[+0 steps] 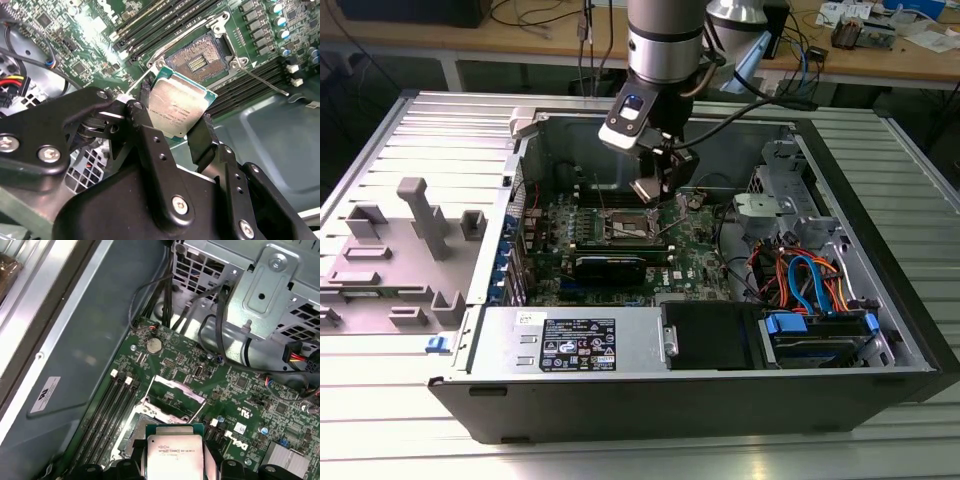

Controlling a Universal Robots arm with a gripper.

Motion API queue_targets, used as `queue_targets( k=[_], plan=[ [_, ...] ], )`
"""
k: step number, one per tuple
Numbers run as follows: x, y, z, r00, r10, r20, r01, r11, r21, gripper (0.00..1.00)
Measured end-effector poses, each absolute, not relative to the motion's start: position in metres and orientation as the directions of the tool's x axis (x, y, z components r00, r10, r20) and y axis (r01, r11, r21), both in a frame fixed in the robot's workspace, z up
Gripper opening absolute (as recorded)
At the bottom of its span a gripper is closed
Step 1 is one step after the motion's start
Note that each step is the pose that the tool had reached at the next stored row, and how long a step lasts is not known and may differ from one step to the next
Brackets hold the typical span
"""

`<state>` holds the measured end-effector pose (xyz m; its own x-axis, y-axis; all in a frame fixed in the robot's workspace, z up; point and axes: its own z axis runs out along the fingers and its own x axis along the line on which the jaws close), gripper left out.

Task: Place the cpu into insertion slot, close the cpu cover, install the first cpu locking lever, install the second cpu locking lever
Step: 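Place the cpu into insertion slot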

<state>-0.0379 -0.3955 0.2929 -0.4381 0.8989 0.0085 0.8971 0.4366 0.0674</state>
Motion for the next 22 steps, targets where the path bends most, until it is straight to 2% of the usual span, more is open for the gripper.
queue_targets(
  k=[22],
  plan=[
    [-0.0379,-0.3955,0.2891,-0.373,0.928,0.009,0.926,0.372,0.066,0.55]
  ],
)
